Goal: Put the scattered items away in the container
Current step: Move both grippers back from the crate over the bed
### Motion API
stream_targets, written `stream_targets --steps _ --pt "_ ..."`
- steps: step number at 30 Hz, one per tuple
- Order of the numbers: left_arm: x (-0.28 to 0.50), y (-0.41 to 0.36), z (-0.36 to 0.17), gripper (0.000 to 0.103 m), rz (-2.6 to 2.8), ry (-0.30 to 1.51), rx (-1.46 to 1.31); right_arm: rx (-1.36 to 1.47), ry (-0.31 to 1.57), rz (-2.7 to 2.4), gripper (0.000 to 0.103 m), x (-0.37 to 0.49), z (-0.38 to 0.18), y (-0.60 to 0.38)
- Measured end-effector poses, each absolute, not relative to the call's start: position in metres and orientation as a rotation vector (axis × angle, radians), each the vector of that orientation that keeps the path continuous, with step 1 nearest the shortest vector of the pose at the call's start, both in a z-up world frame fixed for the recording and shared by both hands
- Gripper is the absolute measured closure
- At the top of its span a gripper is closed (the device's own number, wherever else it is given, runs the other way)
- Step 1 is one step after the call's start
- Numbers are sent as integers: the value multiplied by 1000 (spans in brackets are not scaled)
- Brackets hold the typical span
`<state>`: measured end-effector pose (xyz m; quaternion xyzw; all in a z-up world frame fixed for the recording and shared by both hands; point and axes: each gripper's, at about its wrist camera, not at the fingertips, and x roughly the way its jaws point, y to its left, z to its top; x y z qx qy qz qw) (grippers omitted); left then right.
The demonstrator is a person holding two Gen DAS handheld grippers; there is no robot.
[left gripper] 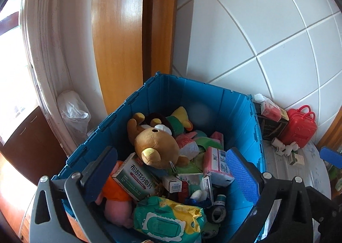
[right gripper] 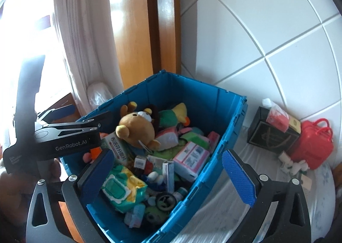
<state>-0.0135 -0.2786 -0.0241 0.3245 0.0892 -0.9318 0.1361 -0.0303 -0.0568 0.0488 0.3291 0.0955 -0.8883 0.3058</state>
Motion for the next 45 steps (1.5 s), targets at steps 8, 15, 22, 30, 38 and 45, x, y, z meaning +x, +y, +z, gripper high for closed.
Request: stream_targets --steps 8,15,22,30,38,45 --pt "-4 -230 -20 0 -2721 281 967 917 203 -2416 0 -14 46 0" --pt "6 -175 -15 0 -2735 233 1007 938 142 -2472 0 3 41 71" --pt "16 -106 -18 0 -2781 215 1087 993 104 -2499 0 19 28 137" --pt "29 -36 -28 0 -2790 153 1167 1034 51 -2555 0 40 23 208" --pt "40 18 -26 0 -2835 92 1193 1051 16 -2616 0 58 22 262" --pt "52 51 -26 0 -2889 66 1205 1067 -15 -2653 0 70 21 295"
